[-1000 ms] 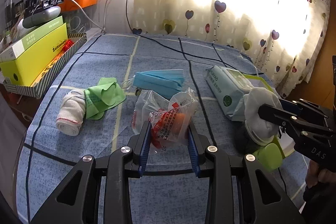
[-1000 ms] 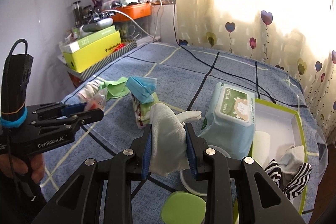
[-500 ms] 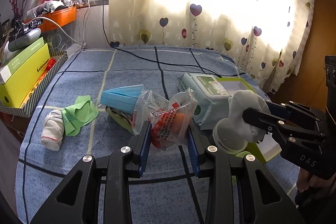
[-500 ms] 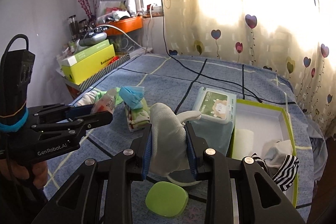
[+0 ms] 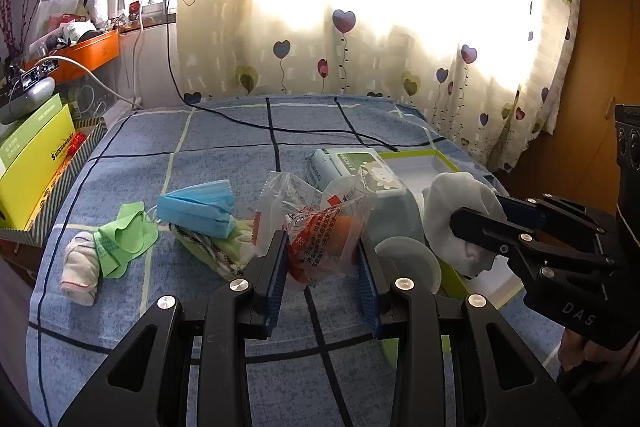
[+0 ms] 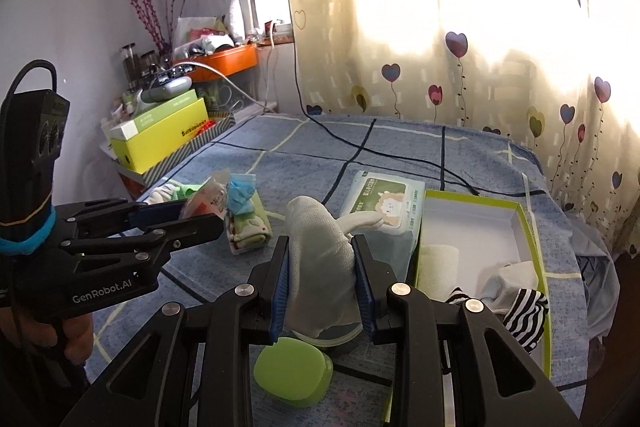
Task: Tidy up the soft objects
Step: 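Carry the mitten and the plastic bag with both tools over the box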
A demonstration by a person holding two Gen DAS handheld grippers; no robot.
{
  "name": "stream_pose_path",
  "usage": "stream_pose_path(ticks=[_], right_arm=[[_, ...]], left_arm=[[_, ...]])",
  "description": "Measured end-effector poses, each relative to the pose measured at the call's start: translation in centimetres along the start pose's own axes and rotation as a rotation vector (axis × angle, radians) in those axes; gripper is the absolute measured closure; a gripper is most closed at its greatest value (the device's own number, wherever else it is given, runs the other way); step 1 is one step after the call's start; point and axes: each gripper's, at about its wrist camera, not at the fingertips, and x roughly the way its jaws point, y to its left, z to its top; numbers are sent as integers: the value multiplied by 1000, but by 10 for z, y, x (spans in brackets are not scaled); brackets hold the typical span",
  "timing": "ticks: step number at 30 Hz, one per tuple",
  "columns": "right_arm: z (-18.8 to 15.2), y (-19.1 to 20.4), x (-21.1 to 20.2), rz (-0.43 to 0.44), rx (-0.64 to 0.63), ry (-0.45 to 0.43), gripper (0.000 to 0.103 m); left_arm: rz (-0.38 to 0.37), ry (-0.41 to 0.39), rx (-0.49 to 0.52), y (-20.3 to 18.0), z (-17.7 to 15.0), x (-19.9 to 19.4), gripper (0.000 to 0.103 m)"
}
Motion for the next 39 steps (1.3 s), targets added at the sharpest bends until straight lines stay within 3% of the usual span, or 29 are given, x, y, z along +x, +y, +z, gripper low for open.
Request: stream_pose_path(ticks=[9, 21, 29, 39], right_arm=[[-10, -27, -19, -39, 45, -20, 75], [-43, -93, -52, -142, 157, -33, 75], [-67, -123, -59, -184, 214, 0, 75], [-82, -140, -35, -176, 235, 83, 75]], left_arm=[[-39, -7, 55, -36, 8, 5, 69], [-119, 23, 142, -97, 9, 21, 69], [-190, 85, 194, -133, 1, 39, 69], [-270, 212, 212, -156, -12, 71, 69]])
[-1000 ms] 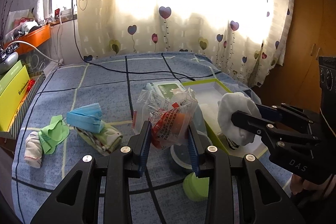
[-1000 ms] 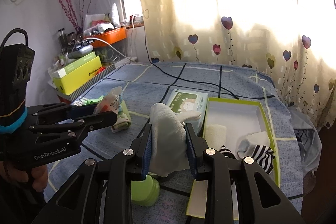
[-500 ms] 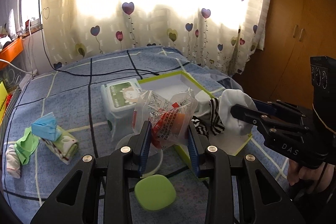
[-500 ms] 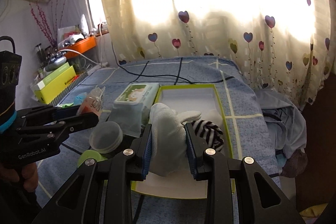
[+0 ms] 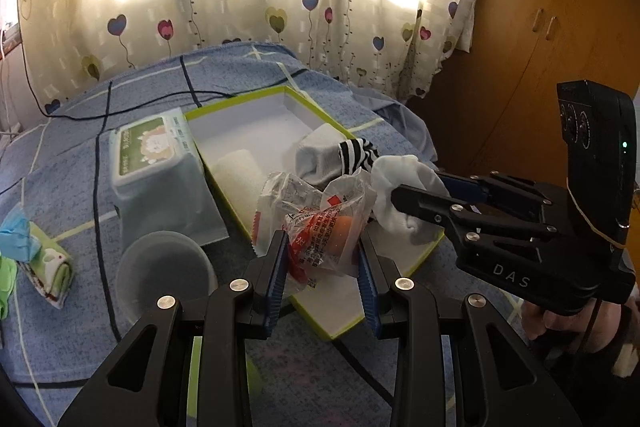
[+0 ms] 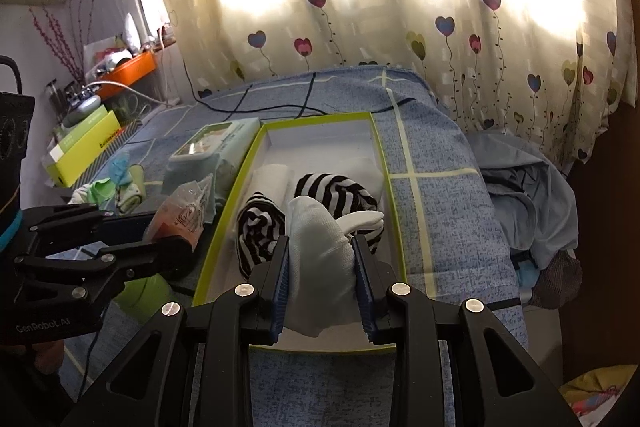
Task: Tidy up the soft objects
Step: 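Carry the mitten and the plastic bag with both tools over the box, then lower the mitten and bag into the box and open both tools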
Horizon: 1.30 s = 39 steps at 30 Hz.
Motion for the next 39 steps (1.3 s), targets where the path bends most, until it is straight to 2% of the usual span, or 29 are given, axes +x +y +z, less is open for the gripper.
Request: stream_pose_path(ticks=[4, 9, 24, 28, 30, 32, 39], right_arm=[[-2, -2, 13, 5, -5, 31, 75], [2, -9, 29, 7, -4, 54, 75], [25, -16, 55, 16, -21, 63, 74], [25, -17, 52, 12, -21, 59, 70], [24, -17, 51, 12, -23, 57, 58], [23, -17, 46, 10, -20, 48, 53], [20, -21, 31, -9, 0, 20, 51]], left_arm=[[-33, 59, -10, -2, -3, 18, 69], [-34, 93, -17, -1, 0, 34, 69], [26, 86, -32, 13, 18, 62, 69], [28, 83, -36, 16, 22, 63, 69], [20, 83, -40, 17, 22, 62, 68], [15, 79, -39, 15, 21, 60, 68], [11, 38, -29, 11, 22, 48, 62]])
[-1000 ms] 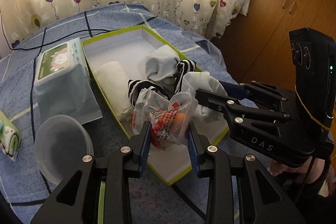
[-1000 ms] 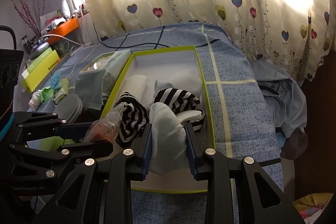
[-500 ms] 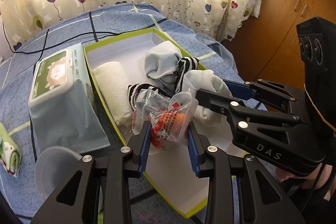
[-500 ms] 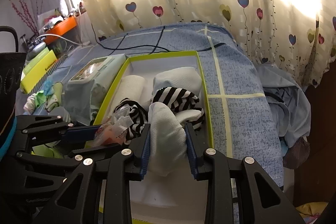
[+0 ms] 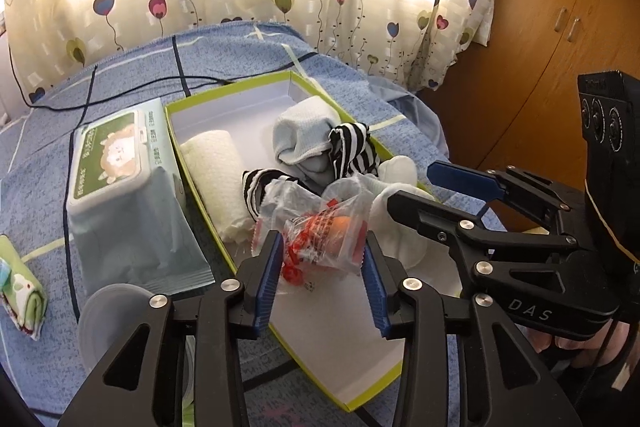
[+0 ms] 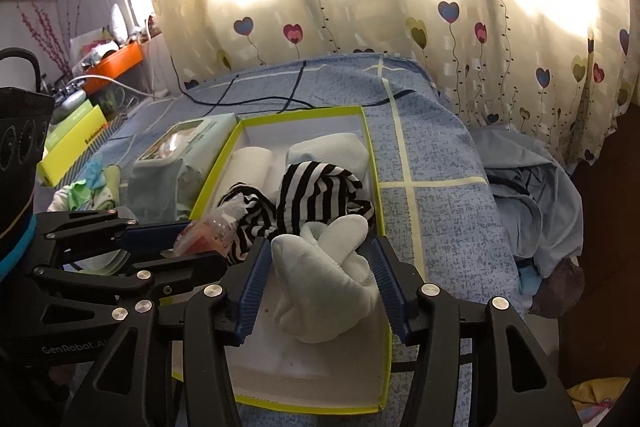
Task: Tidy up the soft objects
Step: 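Lower the mitten and bag into the box and open both tools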
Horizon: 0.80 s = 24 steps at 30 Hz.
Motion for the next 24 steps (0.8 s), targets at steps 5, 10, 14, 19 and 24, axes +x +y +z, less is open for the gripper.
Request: stream_pose_path(ticks=[5, 10, 14, 19, 24], right_arm=[[-1, 1, -10, -11, 6, -19, 49], [-3, 1, -17, -18, 14, -31, 48], [-3, 3, -22, -23, 17, -39, 48], [-2, 6, -31, -29, 11, -52, 47], [0, 10, -40, -39, 9, -67, 44]], left_arm=[[6, -18, 5, -2, 0, -4, 60], [17, -30, 11, -4, -1, -11, 60], [11, -45, 16, -6, -2, -17, 60], [7, -70, 17, -7, 0, -28, 59], [-7, -99, 22, -8, -1, -40, 59]])
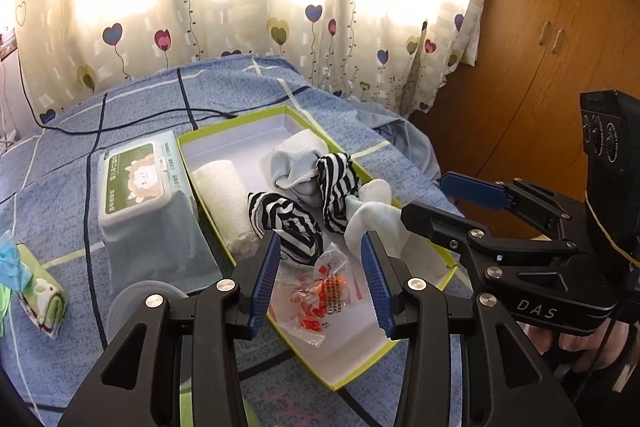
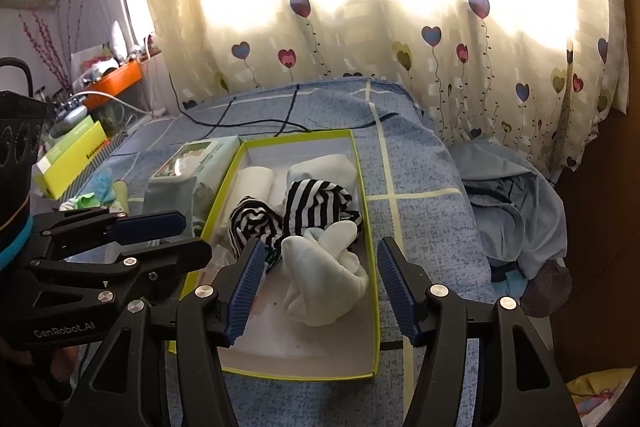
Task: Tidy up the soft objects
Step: 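Lower the mitten and bag into the box and open both tools, then move both tools back over the bed toward the towel and face mask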
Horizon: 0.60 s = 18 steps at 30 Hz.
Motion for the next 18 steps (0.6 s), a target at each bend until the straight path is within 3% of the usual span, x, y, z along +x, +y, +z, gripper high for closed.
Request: stream_pose_path(ticks=[18], right_arm=[[5, 24, -30, -29, -21, -39, 44]], left_arm=[[-21, -78, -30, 13, -5, -41, 59]])
